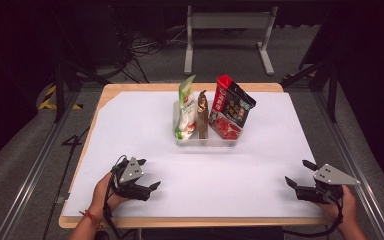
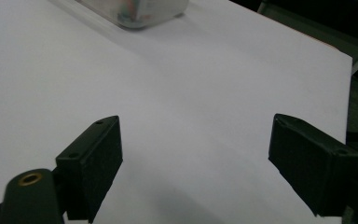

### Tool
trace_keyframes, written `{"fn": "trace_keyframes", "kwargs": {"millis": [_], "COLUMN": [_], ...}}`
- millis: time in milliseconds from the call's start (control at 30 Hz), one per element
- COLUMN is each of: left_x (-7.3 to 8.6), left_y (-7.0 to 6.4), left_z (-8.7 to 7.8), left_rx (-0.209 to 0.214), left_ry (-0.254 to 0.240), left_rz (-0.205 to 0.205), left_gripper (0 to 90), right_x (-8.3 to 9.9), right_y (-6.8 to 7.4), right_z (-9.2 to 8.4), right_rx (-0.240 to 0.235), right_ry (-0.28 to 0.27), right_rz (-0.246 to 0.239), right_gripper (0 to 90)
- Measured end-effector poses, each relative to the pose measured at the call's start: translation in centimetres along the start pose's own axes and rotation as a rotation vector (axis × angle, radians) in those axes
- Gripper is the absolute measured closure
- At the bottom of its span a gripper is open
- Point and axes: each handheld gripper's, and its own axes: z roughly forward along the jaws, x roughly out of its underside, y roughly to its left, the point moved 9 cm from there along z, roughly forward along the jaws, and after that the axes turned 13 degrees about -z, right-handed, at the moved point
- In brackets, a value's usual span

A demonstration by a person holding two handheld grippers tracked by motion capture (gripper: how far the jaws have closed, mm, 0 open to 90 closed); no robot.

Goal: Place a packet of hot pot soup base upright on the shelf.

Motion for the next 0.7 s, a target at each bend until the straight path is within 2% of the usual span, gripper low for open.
{"fn": "trace_keyframes", "kwargs": {"millis": [100, 200, 700], "left_x": [-0.03, -0.05, -0.07], "left_y": [-0.09, -0.1, -0.28], "left_z": [0.07, 0.06, 0.21], "left_rx": [0.002, 0.001, 0.006], "left_ry": [0.003, 0.002, 0.008], "left_rz": [0.005, 0.007, 0.021], "left_gripper": [12.7, 12.7, 12.6], "right_x": [-0.13, 0.21, 0.24], "right_y": [-0.46, -0.66, -0.28], "right_z": [-0.48, -0.63, -0.75], "right_rx": [0.008, 0.015, 0.019], "right_ry": [-0.025, -0.028, -0.025], "right_rz": [0.022, 0.039, 0.018], "right_gripper": [17.8, 17.8, 17.8]}}
